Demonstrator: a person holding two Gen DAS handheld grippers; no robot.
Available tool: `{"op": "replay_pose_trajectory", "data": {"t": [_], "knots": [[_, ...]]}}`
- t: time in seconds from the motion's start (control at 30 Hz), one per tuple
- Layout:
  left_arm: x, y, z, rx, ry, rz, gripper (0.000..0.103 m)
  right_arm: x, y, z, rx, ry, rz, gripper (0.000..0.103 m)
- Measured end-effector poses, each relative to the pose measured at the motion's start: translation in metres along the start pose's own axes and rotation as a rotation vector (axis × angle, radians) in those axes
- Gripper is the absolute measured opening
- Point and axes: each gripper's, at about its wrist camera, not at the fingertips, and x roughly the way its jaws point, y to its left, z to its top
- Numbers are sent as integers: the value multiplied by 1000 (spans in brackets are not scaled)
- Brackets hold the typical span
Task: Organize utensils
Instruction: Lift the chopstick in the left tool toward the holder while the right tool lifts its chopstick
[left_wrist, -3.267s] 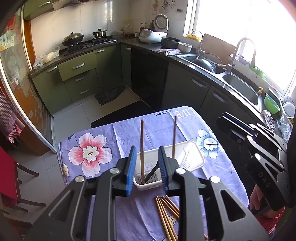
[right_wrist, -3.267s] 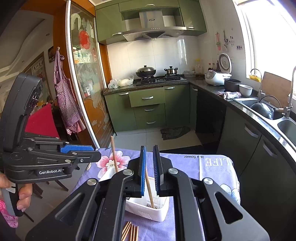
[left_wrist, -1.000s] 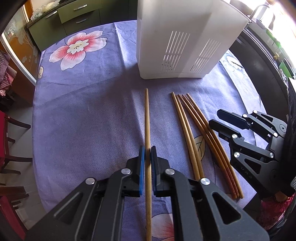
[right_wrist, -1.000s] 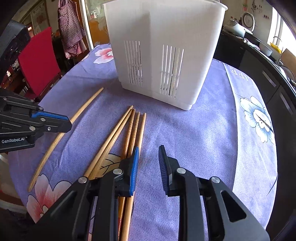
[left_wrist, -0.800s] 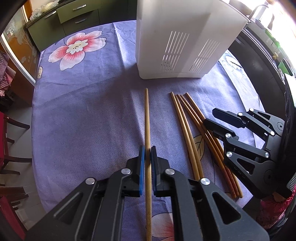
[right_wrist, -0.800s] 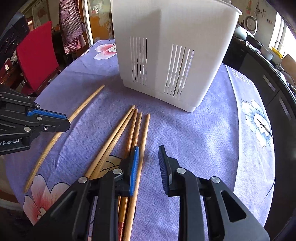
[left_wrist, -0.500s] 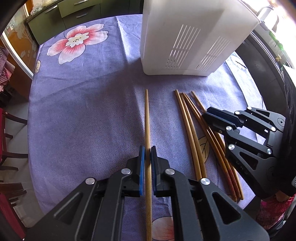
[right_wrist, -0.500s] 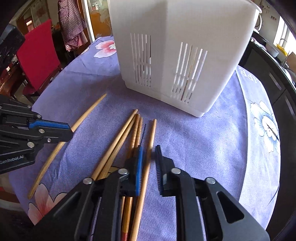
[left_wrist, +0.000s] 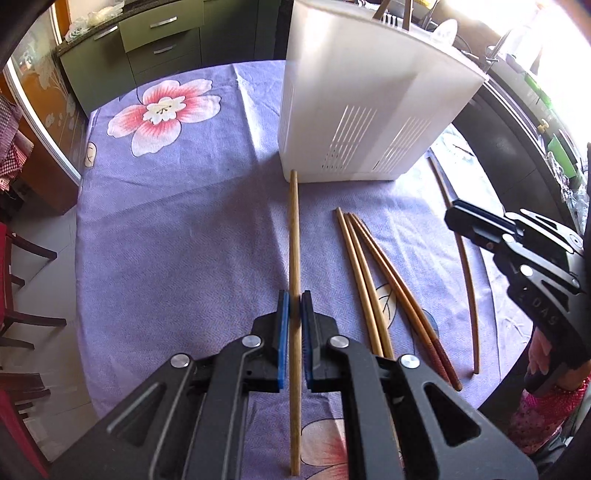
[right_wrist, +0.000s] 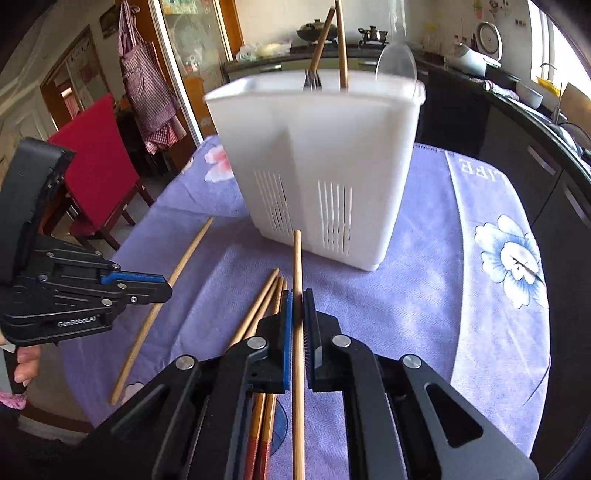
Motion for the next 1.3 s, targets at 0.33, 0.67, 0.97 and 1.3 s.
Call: {"op": "replay_pose_trajectory", "data": {"t": [0.33, 0.67, 0.97, 1.3], "knots": [[-63, -7, -6, 33, -131, 5, 7, -97, 3, -5, 10, -200, 16, 6], [-103, -13, -21, 60, -214, 15, 7, -138, 14, -30, 3, -283, 18, 6], [-114, -17, -18, 69, -238, 12, 7, -140, 12, -28, 6, -307, 27, 6], [-137, -24, 5, 90, -272, -26, 7, -160, 8, 2, 15, -389, 48, 6]]}}
